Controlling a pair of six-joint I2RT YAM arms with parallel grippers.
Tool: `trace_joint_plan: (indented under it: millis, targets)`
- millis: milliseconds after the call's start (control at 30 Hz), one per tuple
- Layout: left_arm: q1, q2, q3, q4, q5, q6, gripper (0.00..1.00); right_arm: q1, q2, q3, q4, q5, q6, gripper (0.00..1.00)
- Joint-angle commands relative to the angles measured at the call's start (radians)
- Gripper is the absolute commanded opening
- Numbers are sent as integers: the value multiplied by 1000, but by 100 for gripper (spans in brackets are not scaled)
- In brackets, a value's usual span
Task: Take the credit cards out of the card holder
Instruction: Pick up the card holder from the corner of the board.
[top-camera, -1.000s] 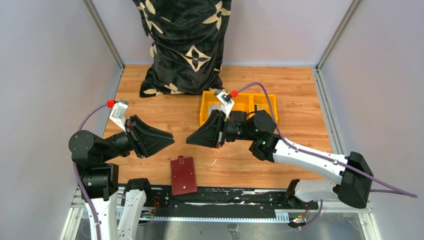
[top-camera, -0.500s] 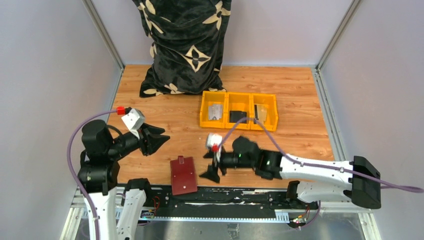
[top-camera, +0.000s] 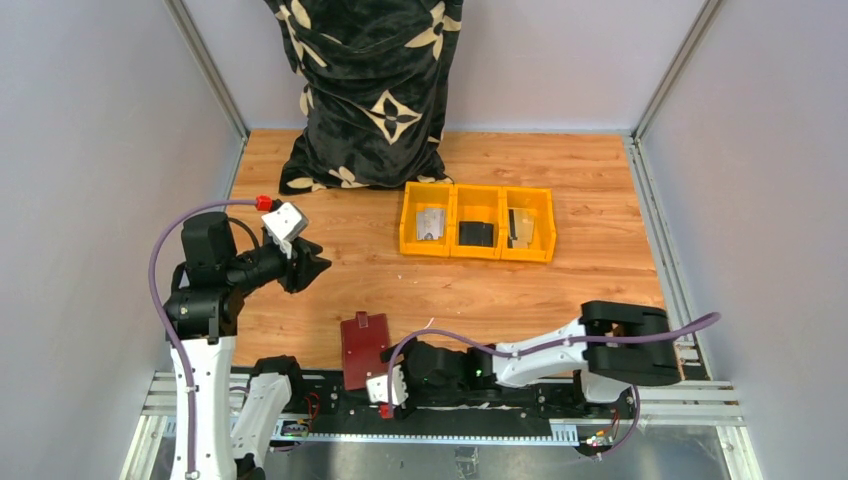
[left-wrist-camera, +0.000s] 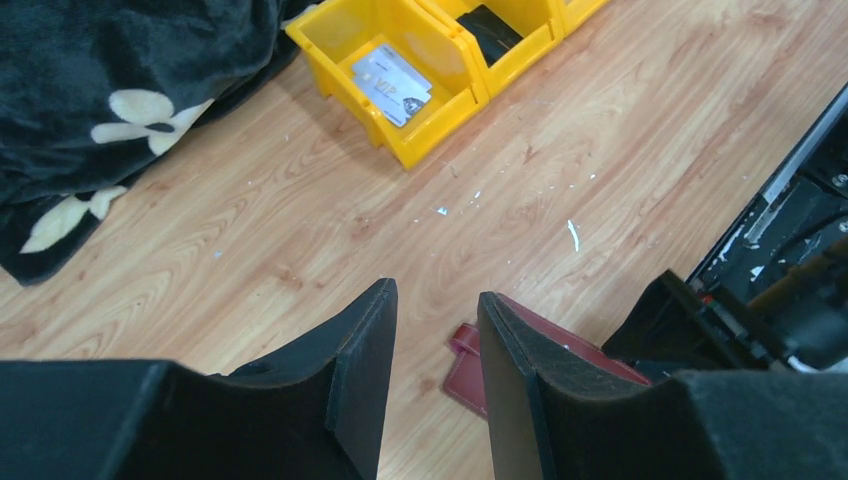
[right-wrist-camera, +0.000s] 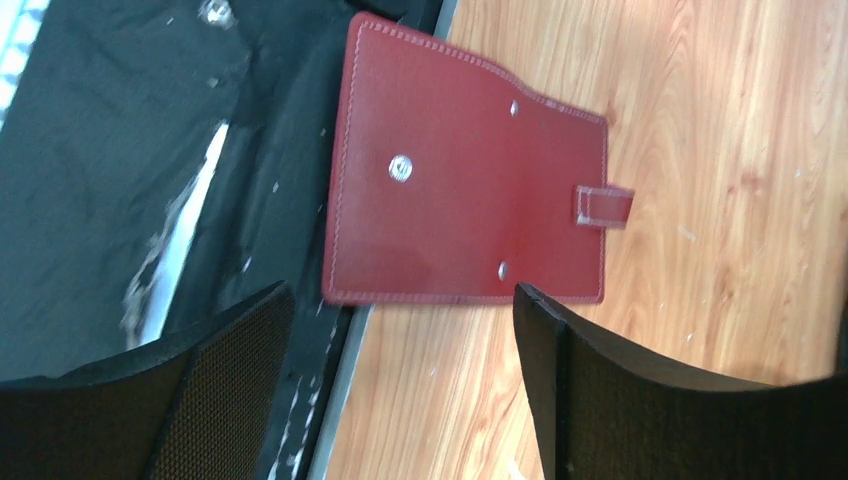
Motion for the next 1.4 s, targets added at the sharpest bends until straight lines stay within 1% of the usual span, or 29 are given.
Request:
trace_joint_plan:
  millis: [0, 100, 200, 300, 367, 433, 467, 533, 600, 633, 667, 733, 833, 933, 967, 1100, 1233, 1300, 1367]
  targets:
    - [0, 22, 43, -9, -11, 20, 45, 19, 116, 86, 138, 65, -97, 84]
    - [0, 23, 51, -10, -5, 12, 45, 19, 192, 107, 205, 103, -126, 83]
    - [0, 24, 64, -9, -2, 3, 45, 18, 264, 123, 248, 149, -148, 80]
    - [0, 28, 80, -9, 4, -2, 45, 17, 325, 112, 312, 189, -176, 76]
    - [0, 33, 85, -9, 14, -6, 45, 17, 361, 108, 335, 197, -187, 70]
    - [0, 36, 87, -9, 25, -14, 45, 17, 387, 104, 360, 209, -186, 61]
    - [0, 39, 88, -9, 30, -21, 45, 17, 396, 104, 367, 208, -185, 55]
    - [1, 40, 88, -9, 32, -28, 45, 17, 410, 99, 395, 221, -179, 35]
    - [0, 37, 86, -10, 31, -30, 45, 17, 413, 78, 467, 253, -178, 12]
    - [1, 33, 85, -13, 29, -28, 45, 17, 408, 60, 523, 272, -181, 3]
    - [1, 28, 84, -16, 27, -25, 45, 17, 396, 37, 588, 289, -184, 0]
    - [0, 20, 78, -24, 27, -17, 44, 17, 367, 25, 637, 321, -191, 0]
    - [0, 1, 64, -41, 33, 0, 43, 12, 313, 21, 655, 340, -194, 0]
    - [0, -21, 45, -65, 52, 26, 43, -4, 216, 6, 663, 337, -124, 0]
    - [1, -28, 37, -71, 60, 32, 43, -15, 181, 5, 643, 327, -98, 0]
    - [-10, -44, 13, -105, 121, 48, 43, -77, 19, 21, 503, 243, 57, 0]
    - [-107, -19, 33, -147, 109, 63, 43, -187, -121, 68, 276, 64, 230, 0]
    - [-161, -12, 42, -157, 98, 63, 43, -235, -170, 94, 188, -17, 281, 0]
    - [-188, -8, 52, -158, 98, 51, 43, -288, -212, 136, 89, -133, 334, 0]
